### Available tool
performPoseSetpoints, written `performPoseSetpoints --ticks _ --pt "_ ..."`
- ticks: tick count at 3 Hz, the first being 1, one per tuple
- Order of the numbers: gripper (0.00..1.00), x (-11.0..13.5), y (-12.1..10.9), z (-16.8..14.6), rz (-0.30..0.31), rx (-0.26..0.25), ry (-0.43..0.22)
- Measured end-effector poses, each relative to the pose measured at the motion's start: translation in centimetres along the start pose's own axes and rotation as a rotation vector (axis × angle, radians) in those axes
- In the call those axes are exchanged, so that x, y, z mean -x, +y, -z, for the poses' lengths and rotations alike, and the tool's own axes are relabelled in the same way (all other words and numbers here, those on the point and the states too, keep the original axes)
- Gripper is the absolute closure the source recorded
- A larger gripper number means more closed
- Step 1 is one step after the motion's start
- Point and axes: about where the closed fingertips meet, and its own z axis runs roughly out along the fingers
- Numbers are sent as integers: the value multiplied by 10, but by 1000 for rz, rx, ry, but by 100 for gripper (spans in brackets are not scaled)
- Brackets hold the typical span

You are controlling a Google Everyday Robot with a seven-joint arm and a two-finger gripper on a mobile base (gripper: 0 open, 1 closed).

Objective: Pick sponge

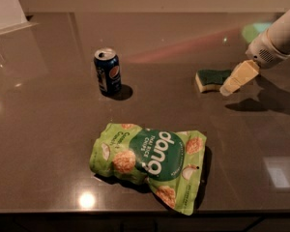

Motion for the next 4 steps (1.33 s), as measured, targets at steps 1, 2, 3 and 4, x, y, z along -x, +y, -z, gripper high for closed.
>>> performPoseSetpoints --ticks 1,2,3,4 --pt "0 -3 -1 -25 -15 37 20" --pt "0 0 0 -30 -13 48 19" --pt "25 6 3 -34 -8 59 27" --pt "47 10 5 -33 -5 65 27"
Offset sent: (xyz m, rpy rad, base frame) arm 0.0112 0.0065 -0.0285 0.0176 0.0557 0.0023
